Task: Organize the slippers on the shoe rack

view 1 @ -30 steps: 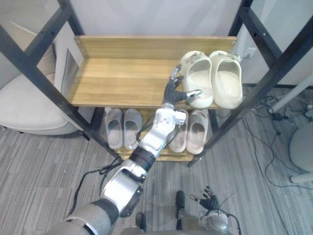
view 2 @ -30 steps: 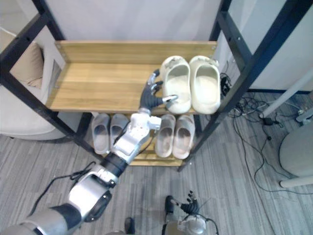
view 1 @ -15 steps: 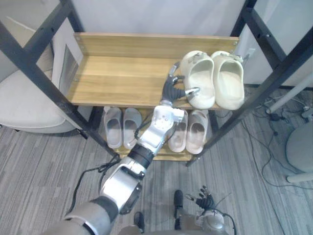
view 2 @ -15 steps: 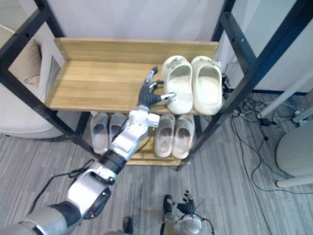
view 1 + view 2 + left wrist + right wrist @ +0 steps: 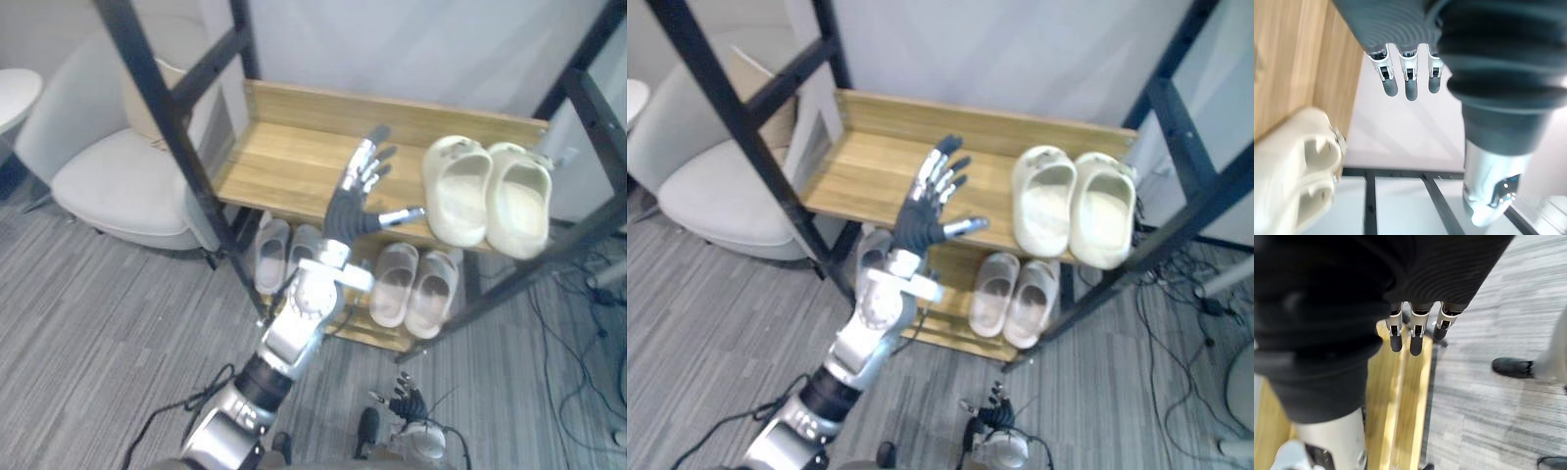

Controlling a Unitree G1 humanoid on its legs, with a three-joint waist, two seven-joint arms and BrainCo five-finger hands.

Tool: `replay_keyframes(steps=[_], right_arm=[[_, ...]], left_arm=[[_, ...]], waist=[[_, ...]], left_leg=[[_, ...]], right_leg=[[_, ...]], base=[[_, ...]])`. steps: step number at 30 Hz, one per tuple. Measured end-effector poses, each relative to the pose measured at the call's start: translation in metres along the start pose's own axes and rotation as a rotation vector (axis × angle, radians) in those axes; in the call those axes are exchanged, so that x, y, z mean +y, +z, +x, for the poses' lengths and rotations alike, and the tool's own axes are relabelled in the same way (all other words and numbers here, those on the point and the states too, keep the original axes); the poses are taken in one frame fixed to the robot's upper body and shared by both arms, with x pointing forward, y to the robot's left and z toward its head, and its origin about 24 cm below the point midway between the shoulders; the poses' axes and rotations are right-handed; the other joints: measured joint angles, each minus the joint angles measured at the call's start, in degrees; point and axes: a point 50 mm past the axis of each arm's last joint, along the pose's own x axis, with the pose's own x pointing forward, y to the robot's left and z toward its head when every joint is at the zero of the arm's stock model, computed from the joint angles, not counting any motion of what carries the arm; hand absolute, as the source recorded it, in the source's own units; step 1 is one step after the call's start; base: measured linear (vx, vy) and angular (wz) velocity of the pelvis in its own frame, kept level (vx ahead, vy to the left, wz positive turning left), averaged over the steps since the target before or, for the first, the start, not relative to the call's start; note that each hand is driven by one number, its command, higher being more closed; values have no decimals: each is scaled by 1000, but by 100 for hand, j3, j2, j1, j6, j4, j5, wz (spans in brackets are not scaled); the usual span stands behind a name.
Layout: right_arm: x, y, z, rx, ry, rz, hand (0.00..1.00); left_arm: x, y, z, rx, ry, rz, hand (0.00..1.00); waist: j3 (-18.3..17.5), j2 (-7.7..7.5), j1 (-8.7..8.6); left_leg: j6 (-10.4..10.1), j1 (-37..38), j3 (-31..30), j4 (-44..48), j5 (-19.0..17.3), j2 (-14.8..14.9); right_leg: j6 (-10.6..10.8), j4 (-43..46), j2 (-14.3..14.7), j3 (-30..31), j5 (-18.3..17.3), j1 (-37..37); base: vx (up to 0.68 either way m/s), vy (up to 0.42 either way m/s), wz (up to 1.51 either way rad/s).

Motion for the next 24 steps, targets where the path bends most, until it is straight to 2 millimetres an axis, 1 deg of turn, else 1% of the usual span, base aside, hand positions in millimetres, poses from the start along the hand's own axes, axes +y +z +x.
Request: replay_keyframes(steps=[2, 5, 6, 8, 9, 10, 11, 13, 14, 15, 16, 17, 19, 21, 22, 24], right_arm=[[2, 1, 1, -4, 9, -2, 0], [4, 3, 1, -6, 22, -10, 0], [4, 3, 2, -4, 22, -12, 0], [4, 1, 3, 9, 22, -15, 0], [3, -3, 4, 31, 22, -26, 0], [3, -5, 5, 44, 23, -32, 0], [3, -7, 6, 57, 24, -39, 0], [3, -16, 5, 99, 30, -50, 0], [3, -21, 4, 120, 33, -56, 0], [3, -27, 2, 142, 41, -74, 0], [2, -26, 3, 139, 40, -76, 0], [2, -27, 4, 142, 39, -73, 0], [-1, -31, 4, 158, 35, -84, 0], [-5, -32, 5, 164, 27, -95, 0], [-6, -32, 5, 166, 25, -97, 0], [-7, -31, 8, 161, 22, -103, 0]], left_arm=[[-2, -12, -19, 68, -24, -79, 0], [2, -30, -45, 174, -14, -144, 0], [5, -43, -59, 241, 10, -169, 0], [11, -62, -82, 352, 44, -177, 0], [18, -84, -107, 485, 77, -171, 0], [25, -100, -125, 583, 116, -165, 0], [31, -119, -148, 711, 156, -164, 0], [45, -144, -193, 932, 227, -122, 0], [51, -150, -210, 1008, 252, -106, 0], [60, -155, -231, 1095, 303, -83, 0], [69, -157, -248, 1159, 352, -55, 0], [75, -158, -262, 1211, 385, -30, 0], [89, -156, -296, 1350, 468, 73, 0], [98, -153, -311, 1407, 525, 121, 0], [100, -153, -311, 1411, 531, 140, 0], [107, -149, -319, 1438, 575, 189, 0]], waist=[[-132, 33, 46], [-163, 58, 56], [-171, 60, 59], [-172, 61, 59], [-236, 59, 61], [-258, 55, 60], [-258, 51, 59], [-242, 30, 51], [-234, 15, 36], [-215, -24, 32], [-190, -56, 33], [-186, -72, 31], [-157, -109, 25], [-145, -110, 31], [-144, -112, 34], [-132, -120, 27]], left_leg=[[-1, -5, -79, -1, -1, 0], [-2, 98, -114, -1, -1, 4], [-9, 193, -151, -16, -6, 11], [-22, 310, -179, -66, -14, 27], [-36, 337, -197, -78, -24, 36], [-37, 338, -232, -84, -24, 37], [-42, 345, -252, -85, -20, 41], [-60, 391, -319, -131, -14, 57], [-81, 397, -405, -165, -3, 58], [-105, 395, -469, -190, 21, 65], [-117, 392, -513, -195, 38, 73], [-130, 395, -557, -198, 54, 79], [-145, 468, -605, -207, 81, 79], [-156, 478, -676, -231, 98, 76], [-157, 479, -687, -253, 113, 77], [-158, 487, -693, -290, 131, 88]], right_leg=[[8, 0, -1, -82, -37, 31], [13, -1, 2, -152, -81, 167], [20, -3, 11, -199, -98, 275], [26, -7, 27, -217, -119, 422], [24, -31, 41, -222, -124, 446], [24, -46, 50, -231, -123, 448], [22, -47, 72, -243, -122, 454], [6, -48, 105, -286, -131, 511], [-2, -49, 117, -310, -142, 536], [-18, -48, 131, -344, -156, 543], [-26, -49, 147, -354, -160, 544], [-35, -48, 158, -388, -166, 549], [-56, -48, 185, -436, -180, 608], [-61, -49, 190, -490, -199, 636], [-61, -48, 190, -497, -199, 633], [-64, -48, 200, -494, -208, 626]], base=[[51, 17, 22], [25, 2, 13], [9, -1, 15], [-23, 3, 9], [-36, 7, 3], [0, 0, 0], [-31, -15, 2], [-32, -25, 12], [-21, -27, 25], [-20, -27, 22], [-14, -28, 19], [2, -23, 15], [24, -9, 13], [6, 2, 13], [-5, 2, 10], [0, 0, 0]])
